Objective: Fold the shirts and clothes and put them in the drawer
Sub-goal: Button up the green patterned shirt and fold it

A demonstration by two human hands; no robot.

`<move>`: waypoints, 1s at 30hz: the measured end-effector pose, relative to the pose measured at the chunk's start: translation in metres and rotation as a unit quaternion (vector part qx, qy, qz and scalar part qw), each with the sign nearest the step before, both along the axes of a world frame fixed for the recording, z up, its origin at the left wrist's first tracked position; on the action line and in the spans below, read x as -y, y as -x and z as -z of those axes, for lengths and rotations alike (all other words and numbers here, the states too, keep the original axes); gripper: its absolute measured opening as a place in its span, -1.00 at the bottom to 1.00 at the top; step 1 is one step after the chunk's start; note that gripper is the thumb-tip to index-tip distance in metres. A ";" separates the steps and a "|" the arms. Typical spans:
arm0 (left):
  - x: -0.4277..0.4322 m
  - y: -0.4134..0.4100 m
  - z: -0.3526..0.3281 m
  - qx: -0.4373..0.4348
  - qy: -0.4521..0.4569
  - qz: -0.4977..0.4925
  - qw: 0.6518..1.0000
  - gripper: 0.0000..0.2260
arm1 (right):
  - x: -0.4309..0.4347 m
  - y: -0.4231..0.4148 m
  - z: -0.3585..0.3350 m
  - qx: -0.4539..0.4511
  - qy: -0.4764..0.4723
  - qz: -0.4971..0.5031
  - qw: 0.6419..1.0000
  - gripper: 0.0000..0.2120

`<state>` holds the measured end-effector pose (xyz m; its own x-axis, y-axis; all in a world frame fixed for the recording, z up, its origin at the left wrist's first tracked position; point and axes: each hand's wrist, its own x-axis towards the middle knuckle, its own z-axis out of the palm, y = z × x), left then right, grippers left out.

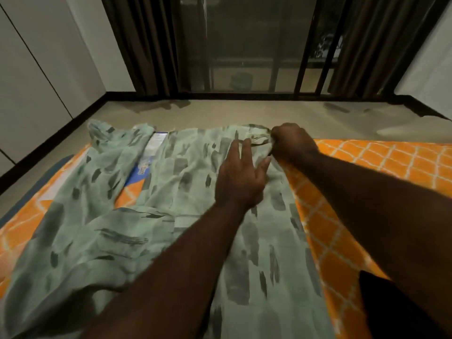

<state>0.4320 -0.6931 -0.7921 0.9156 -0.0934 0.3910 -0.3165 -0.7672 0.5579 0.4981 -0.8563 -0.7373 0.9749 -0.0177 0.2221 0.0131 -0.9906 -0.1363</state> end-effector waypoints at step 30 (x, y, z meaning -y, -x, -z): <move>-0.143 0.354 -0.058 -0.075 -0.142 -0.053 0.986 -0.60 | -0.163 0.399 -0.022 -0.132 -0.068 -0.140 0.979 -0.34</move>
